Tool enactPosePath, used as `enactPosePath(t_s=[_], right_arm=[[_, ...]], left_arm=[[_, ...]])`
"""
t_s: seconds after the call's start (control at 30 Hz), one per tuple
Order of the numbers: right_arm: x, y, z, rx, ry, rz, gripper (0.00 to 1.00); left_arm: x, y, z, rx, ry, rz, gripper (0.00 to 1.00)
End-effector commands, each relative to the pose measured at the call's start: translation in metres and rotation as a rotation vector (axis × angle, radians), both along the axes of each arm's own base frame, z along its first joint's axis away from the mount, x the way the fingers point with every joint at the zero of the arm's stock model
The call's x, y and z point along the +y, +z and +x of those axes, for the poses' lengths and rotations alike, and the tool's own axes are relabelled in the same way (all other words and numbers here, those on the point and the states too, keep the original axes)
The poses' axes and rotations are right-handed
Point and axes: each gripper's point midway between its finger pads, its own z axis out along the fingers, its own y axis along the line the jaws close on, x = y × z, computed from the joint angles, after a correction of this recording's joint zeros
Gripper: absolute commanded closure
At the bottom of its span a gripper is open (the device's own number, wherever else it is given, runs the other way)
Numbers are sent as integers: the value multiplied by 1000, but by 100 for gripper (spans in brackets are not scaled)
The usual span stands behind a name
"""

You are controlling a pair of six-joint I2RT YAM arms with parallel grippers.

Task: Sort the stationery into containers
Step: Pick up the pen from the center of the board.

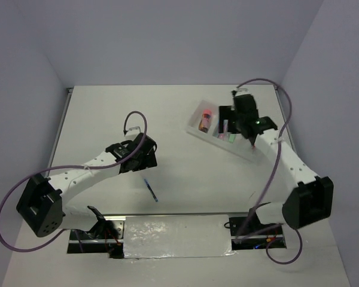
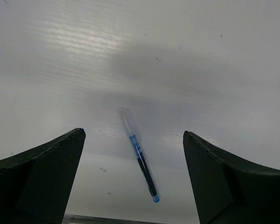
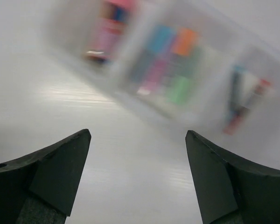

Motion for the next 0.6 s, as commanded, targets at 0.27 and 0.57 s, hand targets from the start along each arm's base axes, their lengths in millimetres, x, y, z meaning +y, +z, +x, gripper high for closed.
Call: enactPosePath(t_s=[0.27, 0.57], right_arm=[[315, -23, -110, -29, 486, 325, 18], [388, -118, -170, 182, 655, 113, 33]], left_arm=[[147, 127, 15, -266, 388, 100, 1], [187, 179, -8, -414, 421, 187, 1]])
